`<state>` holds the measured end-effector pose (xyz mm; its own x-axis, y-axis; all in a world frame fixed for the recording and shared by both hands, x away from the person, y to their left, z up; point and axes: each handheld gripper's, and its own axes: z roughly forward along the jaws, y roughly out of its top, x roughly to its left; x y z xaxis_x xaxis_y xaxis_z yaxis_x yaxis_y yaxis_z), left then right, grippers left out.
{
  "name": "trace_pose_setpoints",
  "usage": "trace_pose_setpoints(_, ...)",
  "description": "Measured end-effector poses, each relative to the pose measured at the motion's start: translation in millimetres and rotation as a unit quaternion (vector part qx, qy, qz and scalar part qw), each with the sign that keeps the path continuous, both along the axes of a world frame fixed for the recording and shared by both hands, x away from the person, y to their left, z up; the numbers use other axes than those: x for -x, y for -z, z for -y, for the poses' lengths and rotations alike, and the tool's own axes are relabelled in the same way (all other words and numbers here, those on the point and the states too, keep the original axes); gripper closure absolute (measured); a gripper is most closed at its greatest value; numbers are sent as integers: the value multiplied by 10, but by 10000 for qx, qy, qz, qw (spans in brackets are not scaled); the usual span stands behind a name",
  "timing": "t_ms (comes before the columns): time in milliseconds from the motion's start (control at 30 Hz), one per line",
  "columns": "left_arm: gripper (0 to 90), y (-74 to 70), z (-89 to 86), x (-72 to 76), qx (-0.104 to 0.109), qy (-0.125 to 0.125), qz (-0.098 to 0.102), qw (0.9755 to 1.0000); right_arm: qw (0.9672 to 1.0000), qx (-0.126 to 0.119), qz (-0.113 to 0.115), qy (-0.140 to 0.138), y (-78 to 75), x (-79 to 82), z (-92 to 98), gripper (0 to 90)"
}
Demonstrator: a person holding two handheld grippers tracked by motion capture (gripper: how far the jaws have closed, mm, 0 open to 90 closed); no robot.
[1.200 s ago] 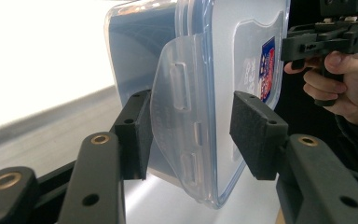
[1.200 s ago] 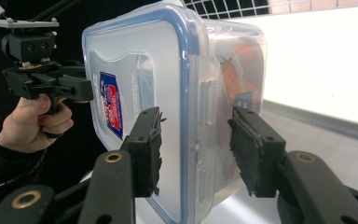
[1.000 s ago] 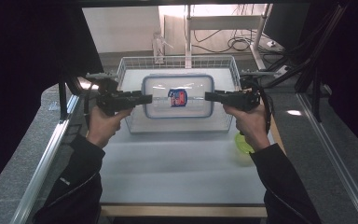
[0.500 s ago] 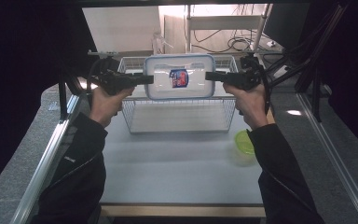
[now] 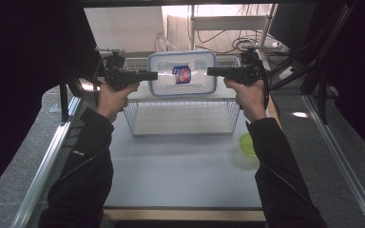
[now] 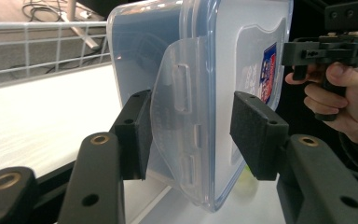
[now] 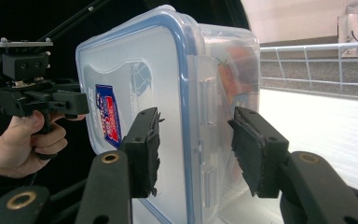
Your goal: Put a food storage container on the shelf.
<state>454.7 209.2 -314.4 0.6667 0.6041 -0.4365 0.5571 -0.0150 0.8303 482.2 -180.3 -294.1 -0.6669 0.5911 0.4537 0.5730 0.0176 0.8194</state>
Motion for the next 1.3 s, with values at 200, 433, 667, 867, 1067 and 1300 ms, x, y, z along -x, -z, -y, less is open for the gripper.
trace_pose_setpoints(200,489,67,-25,-19,0,-57,-44,10000,9999,112,38,-2,70,-38,-59,514)
trace_pose_setpoints(433,486,140,-39,-4,144,-89,255,9995,9999,44,110,-22,110,-53,-52,512)
trace_pose_setpoints(667,450,178,-7,33,-7,-141,519,9986,9993,158,336,73,124,-31,-70,494)
trace_pose_setpoints(867,417,224,1,29,-135,-203,579,9980,9985,321,427,101,142,-14,-105,460)
trace_pose_setpoints(1067,409,235,9,46,-236,-180,654,9974,9980,401,473,79,140,-15,-143,427)
trace_pose_setpoints(1300,340,256,104,46,-599,-316,790,9946,9977,503,449,101,161,-14,-182,367)
